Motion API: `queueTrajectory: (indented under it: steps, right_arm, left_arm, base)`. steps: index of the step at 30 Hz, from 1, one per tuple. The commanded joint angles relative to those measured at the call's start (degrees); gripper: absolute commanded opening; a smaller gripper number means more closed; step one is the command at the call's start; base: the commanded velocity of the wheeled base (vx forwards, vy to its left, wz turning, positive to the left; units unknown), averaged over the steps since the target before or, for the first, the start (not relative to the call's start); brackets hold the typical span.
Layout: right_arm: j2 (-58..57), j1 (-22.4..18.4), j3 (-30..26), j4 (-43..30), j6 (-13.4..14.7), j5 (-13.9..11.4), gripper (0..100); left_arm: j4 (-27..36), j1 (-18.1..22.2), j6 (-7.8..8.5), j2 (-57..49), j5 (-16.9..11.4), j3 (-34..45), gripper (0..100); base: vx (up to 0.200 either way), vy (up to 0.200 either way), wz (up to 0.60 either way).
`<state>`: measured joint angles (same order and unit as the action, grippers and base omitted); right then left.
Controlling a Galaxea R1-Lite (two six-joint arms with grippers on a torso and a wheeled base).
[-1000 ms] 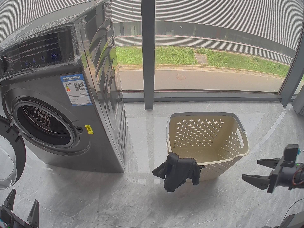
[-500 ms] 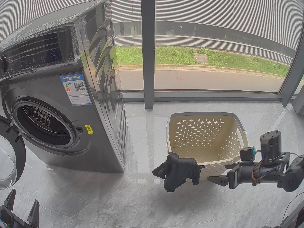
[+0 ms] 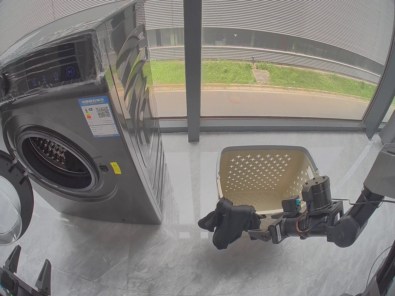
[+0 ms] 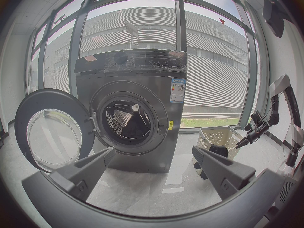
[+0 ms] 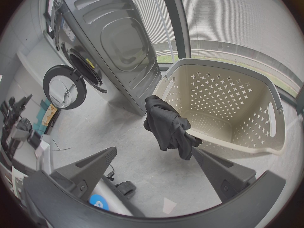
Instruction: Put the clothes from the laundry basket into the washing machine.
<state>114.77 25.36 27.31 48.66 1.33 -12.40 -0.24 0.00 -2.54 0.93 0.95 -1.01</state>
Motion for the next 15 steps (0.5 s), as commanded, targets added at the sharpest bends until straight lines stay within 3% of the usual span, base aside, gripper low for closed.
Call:
queueTrajectory:
  steps: [1,3,11,15]
  right_arm:
    - [7.92,-2.07,1.61,3.63,-4.32,-0.17,100]
    - [9.33,-2.5,2.31,4.07,-5.72,-0.17,100]
    - [10.91,-2.15,6.97,4.16,-6.25,0.09,100]
    - [12.84,-2.59,8.38,4.25,-9.06,0.09,100]
  left_arm:
    - [-0.02,0.0,-0.01,-0.66,0.02,1.01,100]
    - [-0.02,0.0,-0.01,-0.66,0.02,1.01,100]
    - [-0.02,0.0,-0.01,-0.66,0.02,1.01,100]
    - [-0.02,0.0,-0.01,-0.66,0.02,1.01,100]
  base:
    - [0.0,0.0,0.0]
    - [0.0,0.0,0.0]
    - [0.0,0.0,0.0]
    - [0.0,0.0,0.0]
